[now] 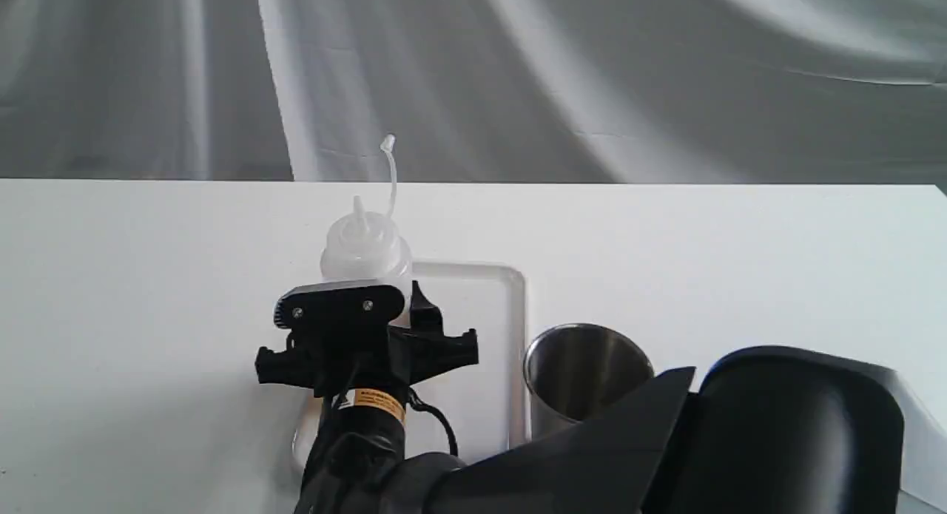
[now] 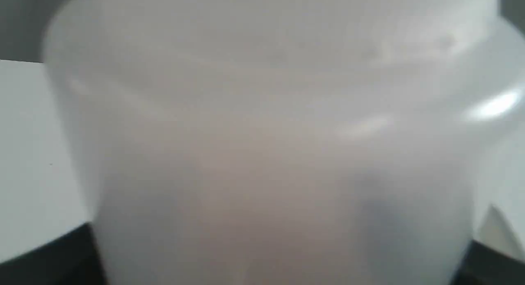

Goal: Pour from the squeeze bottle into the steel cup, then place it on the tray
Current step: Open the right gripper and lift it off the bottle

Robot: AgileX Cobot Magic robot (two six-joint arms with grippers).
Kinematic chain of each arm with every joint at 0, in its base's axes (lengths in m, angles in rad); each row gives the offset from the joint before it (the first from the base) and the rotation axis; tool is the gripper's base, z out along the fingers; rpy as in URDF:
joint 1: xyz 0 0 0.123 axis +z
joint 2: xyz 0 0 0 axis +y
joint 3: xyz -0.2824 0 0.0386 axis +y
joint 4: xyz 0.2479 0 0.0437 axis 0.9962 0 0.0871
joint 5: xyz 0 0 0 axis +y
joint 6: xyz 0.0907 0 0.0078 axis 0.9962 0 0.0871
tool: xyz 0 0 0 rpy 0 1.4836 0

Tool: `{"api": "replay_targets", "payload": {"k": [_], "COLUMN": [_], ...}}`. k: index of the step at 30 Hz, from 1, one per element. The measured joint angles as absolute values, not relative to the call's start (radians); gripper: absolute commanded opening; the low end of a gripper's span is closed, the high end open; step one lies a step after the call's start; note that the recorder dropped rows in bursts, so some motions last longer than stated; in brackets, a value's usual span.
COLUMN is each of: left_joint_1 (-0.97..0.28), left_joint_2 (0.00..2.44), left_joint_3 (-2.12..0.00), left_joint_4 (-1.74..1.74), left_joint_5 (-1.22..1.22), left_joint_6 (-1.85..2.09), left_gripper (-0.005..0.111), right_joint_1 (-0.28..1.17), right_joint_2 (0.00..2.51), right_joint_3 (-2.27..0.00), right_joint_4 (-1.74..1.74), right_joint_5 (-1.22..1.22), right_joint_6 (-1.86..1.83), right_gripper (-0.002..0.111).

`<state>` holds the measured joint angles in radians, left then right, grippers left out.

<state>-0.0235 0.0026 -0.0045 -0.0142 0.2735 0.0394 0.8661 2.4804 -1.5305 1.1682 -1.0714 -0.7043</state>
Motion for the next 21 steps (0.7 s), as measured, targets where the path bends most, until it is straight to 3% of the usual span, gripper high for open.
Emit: {"api": "replay_targets", "payload": {"k": [21], "left_joint_1": [-0.023], "left_joint_2": [0.003], "left_joint_3": [-0.004], "left_joint_4": [-0.014], "left_joint_5": [0.274], "left_joint_6": [0.039], "left_gripper": [0.000], "right_joint_1": [0.856], "right_joint_2": [2.481], "right_joint_3": [-1.532], "right_joint_4": [1.171], "right_joint_5": [-1.071], "right_joint_6": [-0.704], "right_gripper": [0.000]}}
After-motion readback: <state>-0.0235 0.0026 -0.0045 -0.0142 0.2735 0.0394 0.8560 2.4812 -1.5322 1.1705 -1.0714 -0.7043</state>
